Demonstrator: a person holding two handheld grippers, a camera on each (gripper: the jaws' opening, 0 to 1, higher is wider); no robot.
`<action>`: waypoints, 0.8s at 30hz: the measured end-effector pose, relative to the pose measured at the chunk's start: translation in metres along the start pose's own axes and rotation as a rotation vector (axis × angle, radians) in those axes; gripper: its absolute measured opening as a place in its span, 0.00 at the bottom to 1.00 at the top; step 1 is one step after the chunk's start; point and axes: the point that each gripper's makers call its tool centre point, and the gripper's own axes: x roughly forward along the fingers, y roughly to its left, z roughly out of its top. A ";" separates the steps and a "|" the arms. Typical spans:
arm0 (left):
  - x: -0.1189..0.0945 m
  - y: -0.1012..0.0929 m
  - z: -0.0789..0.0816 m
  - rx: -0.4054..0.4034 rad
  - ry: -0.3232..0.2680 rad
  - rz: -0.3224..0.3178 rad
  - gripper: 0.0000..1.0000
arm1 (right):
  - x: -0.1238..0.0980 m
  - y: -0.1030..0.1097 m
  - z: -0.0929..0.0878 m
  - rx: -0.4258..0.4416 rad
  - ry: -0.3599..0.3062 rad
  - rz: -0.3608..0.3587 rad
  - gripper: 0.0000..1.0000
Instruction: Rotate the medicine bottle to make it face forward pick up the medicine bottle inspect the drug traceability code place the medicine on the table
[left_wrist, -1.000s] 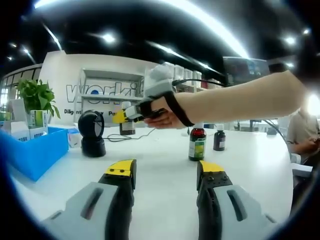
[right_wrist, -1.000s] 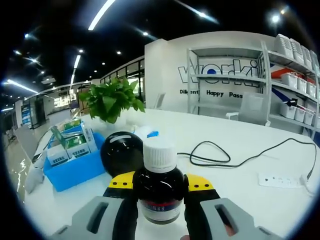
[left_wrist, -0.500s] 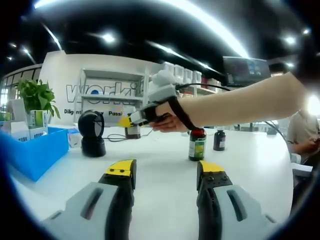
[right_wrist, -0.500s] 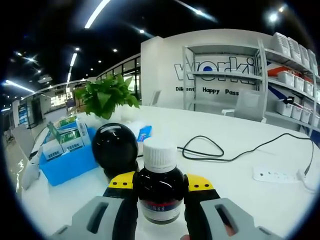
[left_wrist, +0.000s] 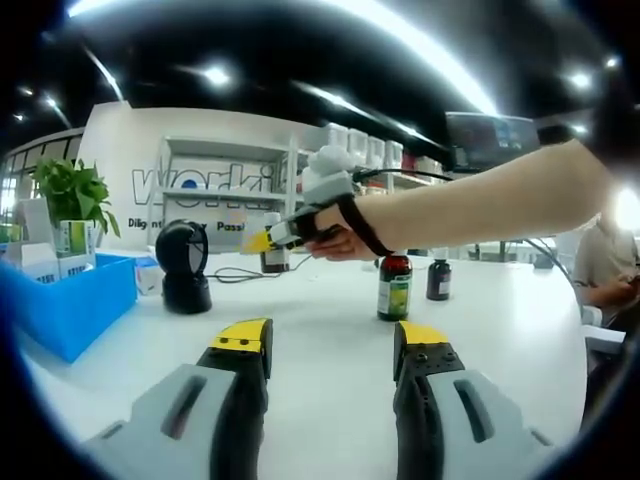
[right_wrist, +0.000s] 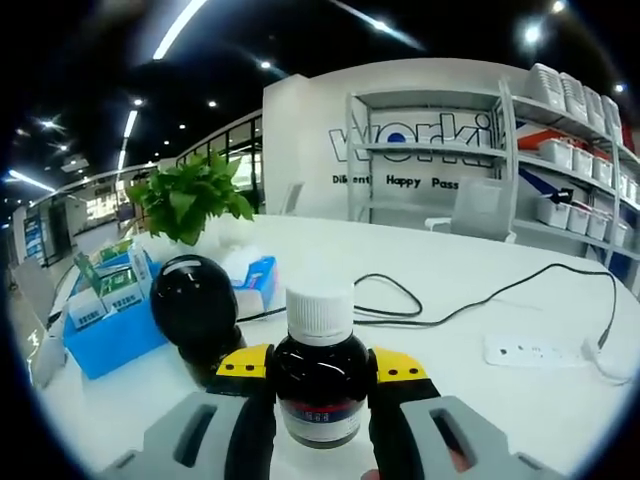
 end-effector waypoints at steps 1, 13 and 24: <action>0.000 0.000 0.000 0.000 0.000 0.000 0.39 | -0.001 0.002 -0.001 -0.004 0.001 0.006 0.31; 0.000 -0.001 0.000 0.004 0.000 -0.001 0.39 | -0.017 0.038 0.000 -0.027 -0.020 0.107 0.31; 0.000 -0.001 0.000 0.007 0.003 0.000 0.39 | -0.027 0.052 -0.008 -0.050 -0.025 0.171 0.31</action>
